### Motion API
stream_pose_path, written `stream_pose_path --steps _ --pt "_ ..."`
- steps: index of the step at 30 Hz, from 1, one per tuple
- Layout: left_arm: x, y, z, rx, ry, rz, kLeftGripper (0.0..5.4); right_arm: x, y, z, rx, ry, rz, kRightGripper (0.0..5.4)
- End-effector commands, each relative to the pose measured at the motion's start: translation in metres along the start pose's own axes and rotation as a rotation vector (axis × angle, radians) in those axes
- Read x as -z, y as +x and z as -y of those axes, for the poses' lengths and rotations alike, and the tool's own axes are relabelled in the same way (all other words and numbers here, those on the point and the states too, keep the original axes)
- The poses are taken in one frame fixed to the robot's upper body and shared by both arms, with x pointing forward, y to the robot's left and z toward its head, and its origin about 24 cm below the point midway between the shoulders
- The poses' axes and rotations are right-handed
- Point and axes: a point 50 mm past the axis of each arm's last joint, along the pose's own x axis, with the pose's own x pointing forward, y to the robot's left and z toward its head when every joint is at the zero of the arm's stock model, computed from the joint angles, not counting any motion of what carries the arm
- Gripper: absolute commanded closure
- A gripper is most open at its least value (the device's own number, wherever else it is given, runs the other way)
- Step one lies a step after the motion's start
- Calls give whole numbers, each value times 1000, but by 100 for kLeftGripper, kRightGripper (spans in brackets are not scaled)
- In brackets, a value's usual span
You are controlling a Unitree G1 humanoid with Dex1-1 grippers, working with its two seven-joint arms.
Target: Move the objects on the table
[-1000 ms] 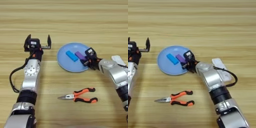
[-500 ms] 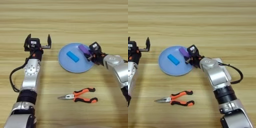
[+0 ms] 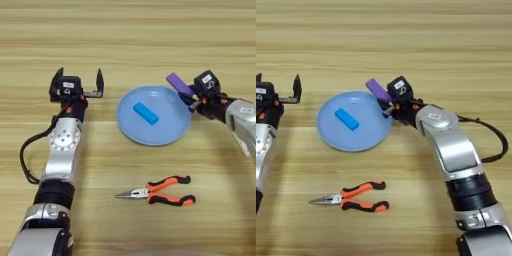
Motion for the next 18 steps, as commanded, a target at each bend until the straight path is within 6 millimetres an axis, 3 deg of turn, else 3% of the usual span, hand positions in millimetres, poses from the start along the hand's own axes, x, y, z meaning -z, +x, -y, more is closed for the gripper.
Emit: stream_pose_path --steps 1,9,18 --pt "-3 2 2 13 -2 14 0 -10 -11 10 0 -41 44 398" --pt "-4 3 0 19 4 18 0 -20 -27 22 -38 -77 86 398" --pt "-5 4 0 30 6 24 0 -25 -50 22 -158 -98 156 398"
